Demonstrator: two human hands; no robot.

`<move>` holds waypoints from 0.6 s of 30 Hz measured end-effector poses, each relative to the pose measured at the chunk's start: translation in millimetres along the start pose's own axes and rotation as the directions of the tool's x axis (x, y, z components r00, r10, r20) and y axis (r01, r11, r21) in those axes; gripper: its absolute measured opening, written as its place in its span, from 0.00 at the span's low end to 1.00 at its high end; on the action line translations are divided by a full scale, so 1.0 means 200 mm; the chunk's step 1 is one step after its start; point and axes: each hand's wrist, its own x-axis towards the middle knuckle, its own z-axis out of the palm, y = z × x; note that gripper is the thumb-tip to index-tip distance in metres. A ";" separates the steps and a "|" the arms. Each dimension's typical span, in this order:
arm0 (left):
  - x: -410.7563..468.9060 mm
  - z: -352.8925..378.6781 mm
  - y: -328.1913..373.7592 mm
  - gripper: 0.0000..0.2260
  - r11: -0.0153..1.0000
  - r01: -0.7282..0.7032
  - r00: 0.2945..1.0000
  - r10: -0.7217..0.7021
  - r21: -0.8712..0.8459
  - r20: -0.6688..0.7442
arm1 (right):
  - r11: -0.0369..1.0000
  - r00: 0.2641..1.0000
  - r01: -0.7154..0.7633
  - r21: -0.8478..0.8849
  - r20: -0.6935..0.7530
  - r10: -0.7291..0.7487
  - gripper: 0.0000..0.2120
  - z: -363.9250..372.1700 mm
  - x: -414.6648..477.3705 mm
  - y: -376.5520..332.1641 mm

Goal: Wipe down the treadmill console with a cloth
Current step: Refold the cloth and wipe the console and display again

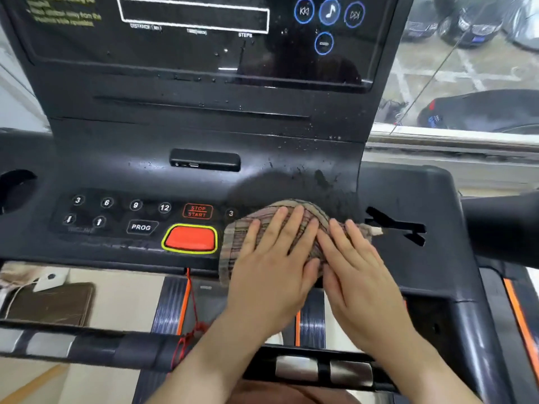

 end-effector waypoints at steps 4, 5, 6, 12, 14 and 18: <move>0.27 -0.02 -0.05 0.27 0.999 0.033 0.999 -0.033 0.009 -0.012 | 0.997 0.998 -0.055 0.047 -0.028 0.056 0.26 0.03 0.31 0.07; 0.33 -0.02 -0.06 0.27 0.999 0.041 0.999 -0.041 0.019 -0.006 | 0.998 0.998 -0.054 0.025 -0.038 0.055 0.27 0.04 0.37 0.09; 0.36 -0.03 -0.07 0.27 0.999 0.045 0.999 -0.045 0.028 -0.004 | 0.998 0.997 -0.056 0.013 -0.046 0.057 0.27 0.05 0.39 0.10; 0.07 -0.02 0.02 0.24 0.999 -0.041 0.999 0.041 -0.013 0.008 | 0.996 0.993 -0.088 0.017 -0.077 0.089 0.25 0.06 0.00 -0.01; 0.01 0.00 0.05 0.23 0.998 -0.064 0.998 0.064 -0.022 -0.006 | 0.998 0.996 -0.055 0.034 -0.068 0.057 0.25 0.06 -0.10 -0.03; 0.16 0.01 0.06 0.24 0.999 -0.040 0.999 0.040 -0.022 -0.015 | 0.977 0.991 -0.130 0.168 -0.015 0.134 0.28 0.01 0.11 0.04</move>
